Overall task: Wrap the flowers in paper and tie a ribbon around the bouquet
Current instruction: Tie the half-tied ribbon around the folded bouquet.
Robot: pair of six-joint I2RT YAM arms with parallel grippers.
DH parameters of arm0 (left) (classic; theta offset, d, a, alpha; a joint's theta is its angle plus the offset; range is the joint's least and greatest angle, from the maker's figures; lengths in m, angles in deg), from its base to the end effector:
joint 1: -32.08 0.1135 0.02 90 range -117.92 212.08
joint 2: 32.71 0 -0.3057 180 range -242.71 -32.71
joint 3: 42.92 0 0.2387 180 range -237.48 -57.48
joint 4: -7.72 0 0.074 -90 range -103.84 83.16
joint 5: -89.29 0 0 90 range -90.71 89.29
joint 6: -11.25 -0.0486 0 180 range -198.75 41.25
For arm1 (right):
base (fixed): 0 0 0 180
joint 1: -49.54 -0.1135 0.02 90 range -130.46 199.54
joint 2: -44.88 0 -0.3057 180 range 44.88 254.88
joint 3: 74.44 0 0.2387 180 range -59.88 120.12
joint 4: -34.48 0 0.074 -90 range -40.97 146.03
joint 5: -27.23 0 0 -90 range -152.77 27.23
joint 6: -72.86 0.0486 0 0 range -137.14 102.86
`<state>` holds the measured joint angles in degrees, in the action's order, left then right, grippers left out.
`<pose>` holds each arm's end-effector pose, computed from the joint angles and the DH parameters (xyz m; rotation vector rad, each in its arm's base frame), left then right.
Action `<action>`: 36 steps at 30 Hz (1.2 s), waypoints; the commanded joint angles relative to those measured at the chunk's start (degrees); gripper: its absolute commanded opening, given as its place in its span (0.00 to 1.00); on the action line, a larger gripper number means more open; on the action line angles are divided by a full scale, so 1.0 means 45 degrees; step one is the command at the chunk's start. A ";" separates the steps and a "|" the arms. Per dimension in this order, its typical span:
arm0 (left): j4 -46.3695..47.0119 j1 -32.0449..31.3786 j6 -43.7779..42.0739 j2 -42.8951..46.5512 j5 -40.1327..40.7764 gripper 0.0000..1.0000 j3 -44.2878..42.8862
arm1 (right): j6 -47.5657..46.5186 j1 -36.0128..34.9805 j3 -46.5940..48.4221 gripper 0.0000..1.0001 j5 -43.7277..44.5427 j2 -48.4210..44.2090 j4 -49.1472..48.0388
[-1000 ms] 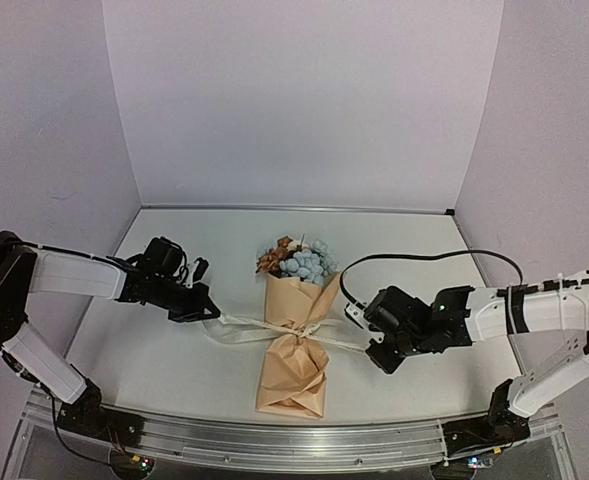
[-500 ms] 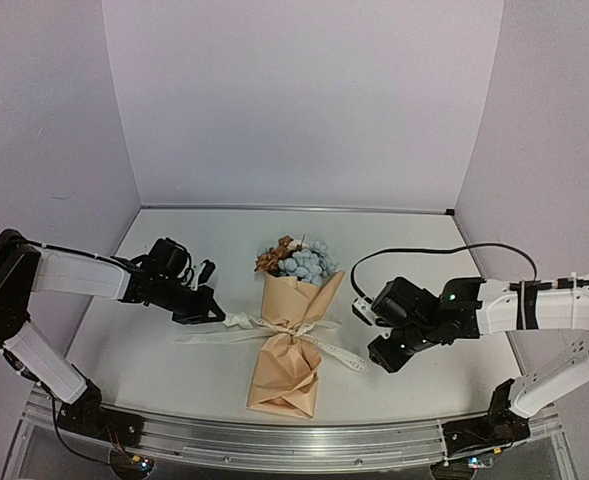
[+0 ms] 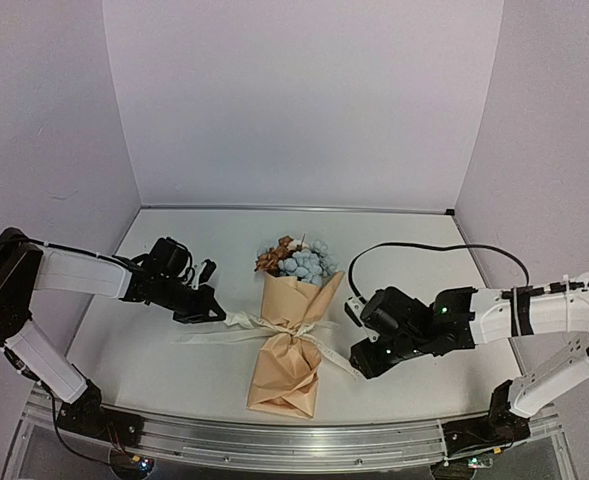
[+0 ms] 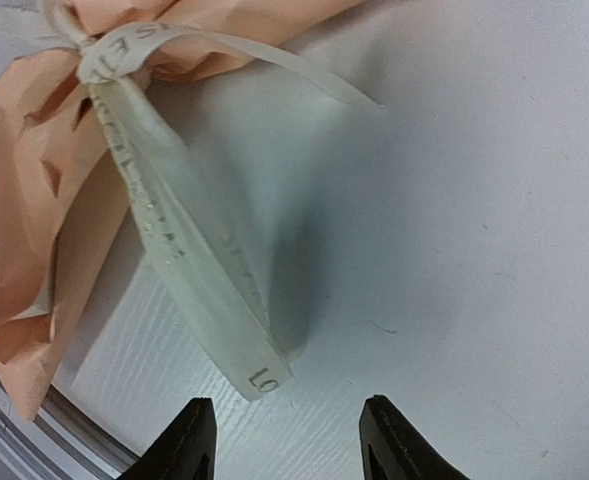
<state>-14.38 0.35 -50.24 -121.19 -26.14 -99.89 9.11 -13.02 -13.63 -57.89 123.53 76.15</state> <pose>0.2317 -0.1678 0.1994 0.2709 2.6432 -0.9542 0.1185 0.2192 0.2346 -0.8028 2.5477 0.4281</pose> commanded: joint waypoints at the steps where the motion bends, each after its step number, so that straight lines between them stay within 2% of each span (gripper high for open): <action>1: 0.0151 0.0002 -0.0151 -0.0108 -0.0170 0.00 -0.0586 | -0.1202 -0.0647 -0.0356 0.51 0.0262 0.0582 -0.1420; 7: 0.0073 0.0000 -0.0222 -0.0105 -0.0130 0.00 -0.0652 | -0.2209 -0.1658 -0.0528 0.53 0.1762 0.1426 -0.1569; 10: 0.0001 0.0001 -0.0255 -0.0142 -0.0106 0.00 -0.0719 | -0.2003 -0.1683 -0.0541 0.55 0.2542 0.1972 -0.1799; 15: -0.0046 0.0008 -0.0271 -0.0072 -0.0029 0.00 -0.0729 | -0.1565 -0.1683 -0.0659 0.58 0.5263 0.2611 -0.2892; 21: -0.0092 0.0006 -0.0336 -0.0011 -0.0056 0.00 -0.0761 | -0.2290 -0.1675 -0.0437 0.60 0.7022 0.3018 -0.4135; 26: -0.0029 0.0009 -0.0347 -0.0011 -0.0089 0.00 -0.0754 | -0.2687 -0.1336 -0.0394 0.61 0.7379 0.3166 -0.4732; 36: -0.0140 0.0019 -0.0384 0.0026 -0.0052 0.00 -0.0822 | -0.2368 -0.0127 -0.0772 0.60 0.6643 0.2808 -0.5183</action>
<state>-14.46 0.37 -50.49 -121.31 -26.16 -100.67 -1.87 -14.37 -16.62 -28.11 137.47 55.35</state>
